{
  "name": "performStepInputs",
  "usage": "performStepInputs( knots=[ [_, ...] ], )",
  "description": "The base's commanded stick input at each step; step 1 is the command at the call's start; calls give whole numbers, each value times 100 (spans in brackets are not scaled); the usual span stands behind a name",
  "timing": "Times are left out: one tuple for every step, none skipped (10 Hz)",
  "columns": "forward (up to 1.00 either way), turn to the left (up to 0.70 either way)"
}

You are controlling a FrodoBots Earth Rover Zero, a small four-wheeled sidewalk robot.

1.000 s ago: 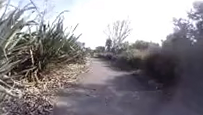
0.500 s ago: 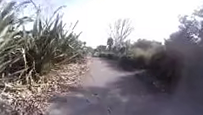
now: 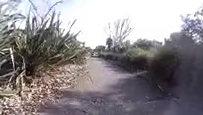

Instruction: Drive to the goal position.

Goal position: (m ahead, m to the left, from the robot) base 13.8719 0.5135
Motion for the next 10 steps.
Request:
performStepInputs(
  knots=[
    [45, -27],
    [45, -27],
    [45, -27],
    [45, -27],
    [45, -27],
    [45, -27],
    [45, -27],
    [45, -27],
    [45, -27],
    [45, -9]
  ],
)
